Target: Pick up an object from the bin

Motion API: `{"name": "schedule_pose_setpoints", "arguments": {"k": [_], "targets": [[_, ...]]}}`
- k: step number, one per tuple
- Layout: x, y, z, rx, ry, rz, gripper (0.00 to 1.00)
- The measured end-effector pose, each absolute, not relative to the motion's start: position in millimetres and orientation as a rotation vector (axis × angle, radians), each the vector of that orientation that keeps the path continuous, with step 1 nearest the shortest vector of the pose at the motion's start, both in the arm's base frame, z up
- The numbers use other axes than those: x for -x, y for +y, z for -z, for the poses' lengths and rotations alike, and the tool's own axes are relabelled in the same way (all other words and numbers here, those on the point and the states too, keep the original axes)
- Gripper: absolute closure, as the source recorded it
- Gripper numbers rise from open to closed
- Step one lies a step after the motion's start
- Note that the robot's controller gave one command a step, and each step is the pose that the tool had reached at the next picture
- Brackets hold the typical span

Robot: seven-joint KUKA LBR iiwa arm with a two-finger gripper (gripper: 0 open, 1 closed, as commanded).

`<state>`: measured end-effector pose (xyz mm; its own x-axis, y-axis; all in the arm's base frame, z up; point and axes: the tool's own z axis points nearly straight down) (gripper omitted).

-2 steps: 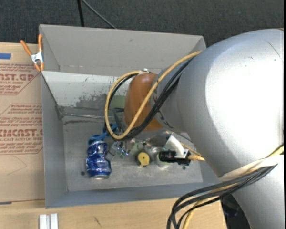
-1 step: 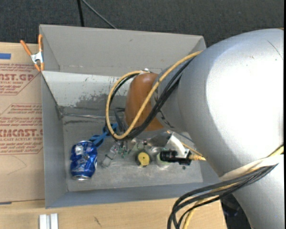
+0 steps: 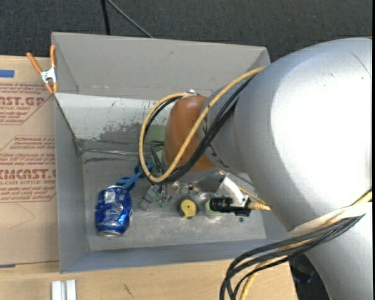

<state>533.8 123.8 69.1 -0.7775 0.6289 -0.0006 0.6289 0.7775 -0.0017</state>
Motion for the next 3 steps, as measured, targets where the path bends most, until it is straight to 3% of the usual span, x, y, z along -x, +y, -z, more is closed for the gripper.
{"name": "schedule_pose_setpoints", "arguments": {"k": [1,2,3], "targets": [[-533.8,124,-69,-1.048,2.962,0.003,0.0],[-528.8,176,-73,-1.331,2.843,0.027,0.0],[-529.7,112,-72,-0.356,3.122,0.002,0.0]]}}
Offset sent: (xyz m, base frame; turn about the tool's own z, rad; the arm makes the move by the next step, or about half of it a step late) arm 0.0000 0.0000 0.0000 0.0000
